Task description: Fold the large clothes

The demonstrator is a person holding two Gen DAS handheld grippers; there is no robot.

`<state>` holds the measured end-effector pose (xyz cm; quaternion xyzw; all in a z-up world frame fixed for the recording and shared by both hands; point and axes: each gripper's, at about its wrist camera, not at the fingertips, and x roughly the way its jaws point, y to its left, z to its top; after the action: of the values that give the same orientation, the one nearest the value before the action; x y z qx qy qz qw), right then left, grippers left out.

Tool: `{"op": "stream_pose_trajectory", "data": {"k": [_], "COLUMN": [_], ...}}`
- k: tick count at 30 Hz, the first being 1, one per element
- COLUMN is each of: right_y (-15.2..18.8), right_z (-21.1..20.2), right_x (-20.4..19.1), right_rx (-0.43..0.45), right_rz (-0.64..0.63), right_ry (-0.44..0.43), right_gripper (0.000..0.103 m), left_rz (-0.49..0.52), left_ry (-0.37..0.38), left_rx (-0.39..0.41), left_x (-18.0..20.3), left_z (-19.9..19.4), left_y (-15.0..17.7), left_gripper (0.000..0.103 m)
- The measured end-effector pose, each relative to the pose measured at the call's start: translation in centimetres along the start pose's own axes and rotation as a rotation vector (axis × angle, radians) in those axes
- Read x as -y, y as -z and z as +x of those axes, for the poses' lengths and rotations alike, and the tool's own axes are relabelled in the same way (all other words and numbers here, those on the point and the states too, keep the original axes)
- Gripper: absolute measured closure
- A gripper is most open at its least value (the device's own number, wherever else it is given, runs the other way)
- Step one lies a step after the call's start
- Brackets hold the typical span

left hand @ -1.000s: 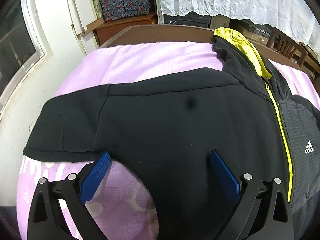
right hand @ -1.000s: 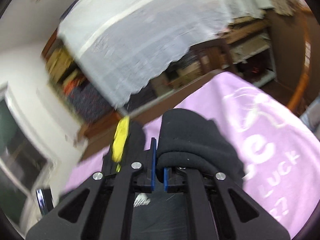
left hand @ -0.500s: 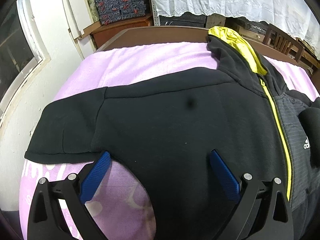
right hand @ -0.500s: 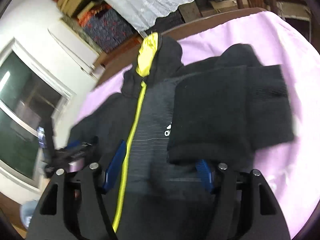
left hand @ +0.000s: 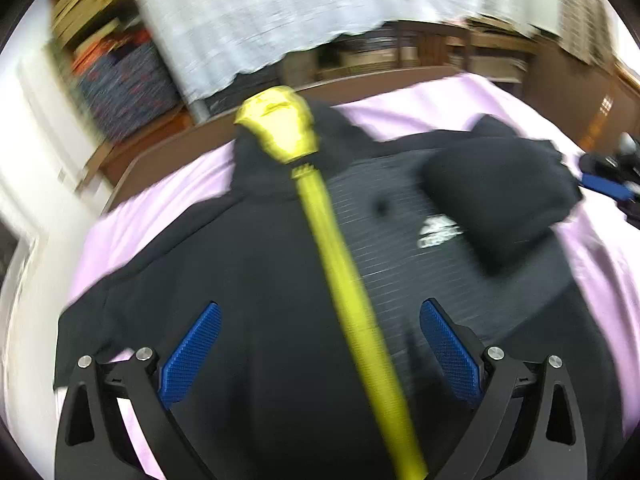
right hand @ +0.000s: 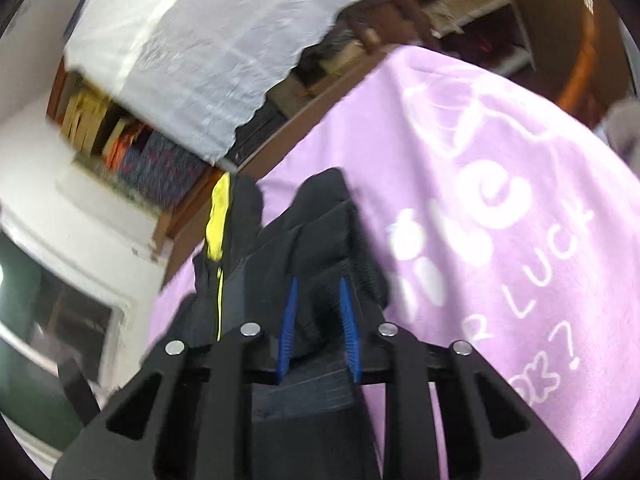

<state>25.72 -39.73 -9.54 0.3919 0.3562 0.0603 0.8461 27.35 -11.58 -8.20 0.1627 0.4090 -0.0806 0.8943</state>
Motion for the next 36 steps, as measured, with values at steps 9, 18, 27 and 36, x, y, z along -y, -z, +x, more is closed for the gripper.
{"op": "stream_pose_trajectory", "data": {"k": [9,18,27,36], "right_y": [-1.5,-1.6,-1.5,-1.4], "right_z": [-1.0,-1.5,-1.4,-1.1], "right_x": [2.5,2.5,2.6,2.3], "right_rx": [0.034,0.067,0.072,0.075], "right_rz": [0.108,0.117,0.116,0.094], "right_ry": [-0.032,-0.03,-0.022,-0.015], "right_gripper": [0.081,0.073,0.073,0.073], "left_rz": [0.167,0.121,0.067,-0.004], "left_ry": [-0.06,-0.059,-0.038,0.022], "left_rx": [0.051,0.049,0.072,0.071], "left_x": [9.1,9.4,8.2,6.2], "left_z": [3.3,6.0,5.7,4.7], "left_y": [-3.4,-7.1,-7.4,-8.6], "left_gripper": [0.003,0.003,0.007,0.098]}}
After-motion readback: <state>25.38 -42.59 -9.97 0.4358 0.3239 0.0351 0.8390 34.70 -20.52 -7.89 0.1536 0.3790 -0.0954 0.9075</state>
